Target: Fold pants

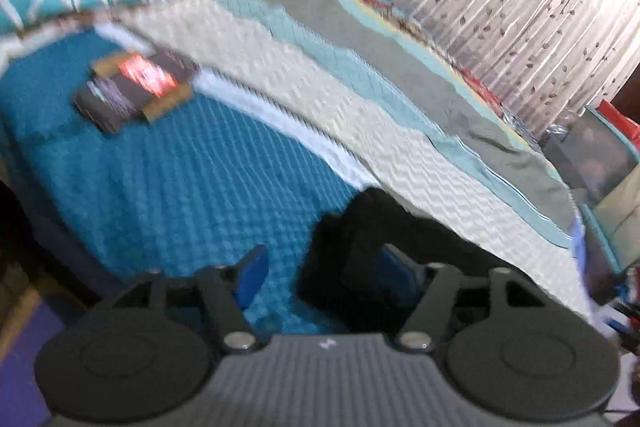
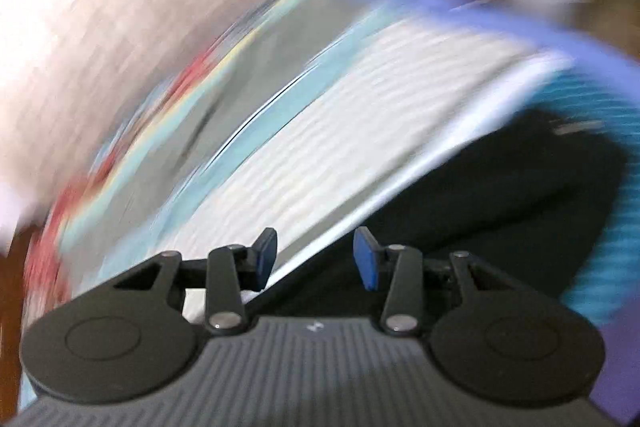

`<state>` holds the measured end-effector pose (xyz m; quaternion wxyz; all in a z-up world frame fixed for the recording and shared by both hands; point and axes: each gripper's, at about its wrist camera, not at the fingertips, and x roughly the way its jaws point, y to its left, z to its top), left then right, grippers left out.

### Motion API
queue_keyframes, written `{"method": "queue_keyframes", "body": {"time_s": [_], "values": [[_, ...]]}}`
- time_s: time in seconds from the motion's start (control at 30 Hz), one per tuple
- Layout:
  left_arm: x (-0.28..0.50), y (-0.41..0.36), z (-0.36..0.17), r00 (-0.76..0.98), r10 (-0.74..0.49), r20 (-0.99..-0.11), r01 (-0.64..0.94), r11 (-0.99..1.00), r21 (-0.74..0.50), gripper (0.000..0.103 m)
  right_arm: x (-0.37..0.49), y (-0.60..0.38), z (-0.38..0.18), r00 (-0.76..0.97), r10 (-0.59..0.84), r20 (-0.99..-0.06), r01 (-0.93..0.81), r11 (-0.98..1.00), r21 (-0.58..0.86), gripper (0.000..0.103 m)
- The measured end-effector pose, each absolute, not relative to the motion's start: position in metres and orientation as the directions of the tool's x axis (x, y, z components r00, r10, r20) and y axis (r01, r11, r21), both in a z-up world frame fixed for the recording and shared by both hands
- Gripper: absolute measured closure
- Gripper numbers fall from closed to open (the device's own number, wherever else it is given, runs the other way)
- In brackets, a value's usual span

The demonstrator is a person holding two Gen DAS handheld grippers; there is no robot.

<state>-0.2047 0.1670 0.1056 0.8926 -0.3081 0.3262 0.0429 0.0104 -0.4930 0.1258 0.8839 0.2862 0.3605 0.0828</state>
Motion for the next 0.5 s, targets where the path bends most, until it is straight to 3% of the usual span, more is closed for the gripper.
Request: {"method": "queue_keyframes", "body": {"time_s": [0.07, 0.13, 0.17, 0.3, 0.4, 0.5], "values": [[-0.197, 0.159, 0.093, 0.775, -0.176, -0.607, -0.258, 0.789, -0.558, 0.033, 0.025, -0.42, 0.134, 0.633, 0.465, -0.619, -0.107, 0.845, 0.525, 0.055], [-0.195, 0.151, 0.081, 0.769, -0.216, -0.602, -0.253, 0.761, -0.598, 0.016, 0.033, -0.334, 0.138, 0.514, 0.567, -0.644, -0.304, 0.822, 0.482, 0.048], [-0.194, 0.148, 0.075, 0.766, -0.244, -0.595, -0.246, 0.744, -0.621, 0.016, 0.034, -0.296, 0.139, 0.46, 0.605, -0.65, -0.392, 0.795, 0.463, 0.046], [-0.19, 0.132, 0.06, 0.753, -0.308, -0.581, -0.221, 0.714, -0.665, 0.01, 0.023, -0.149, 0.137, 0.248, 0.723, -0.645, -0.712, 0.588, 0.385, 0.015], [-0.181, 0.118, 0.052, 0.729, -0.327, -0.601, -0.203, 0.736, -0.646, 0.009, 0.017, -0.066, 0.126, 0.103, 0.752, -0.651, -0.831, 0.425, 0.36, 0.012], [-0.173, 0.105, 0.043, 0.71, -0.331, -0.622, -0.18, 0.769, -0.614, 0.009, 0.016, -0.001, 0.105, 0.002, 0.697, -0.717, -0.885, 0.335, 0.323, 0.012]]}}
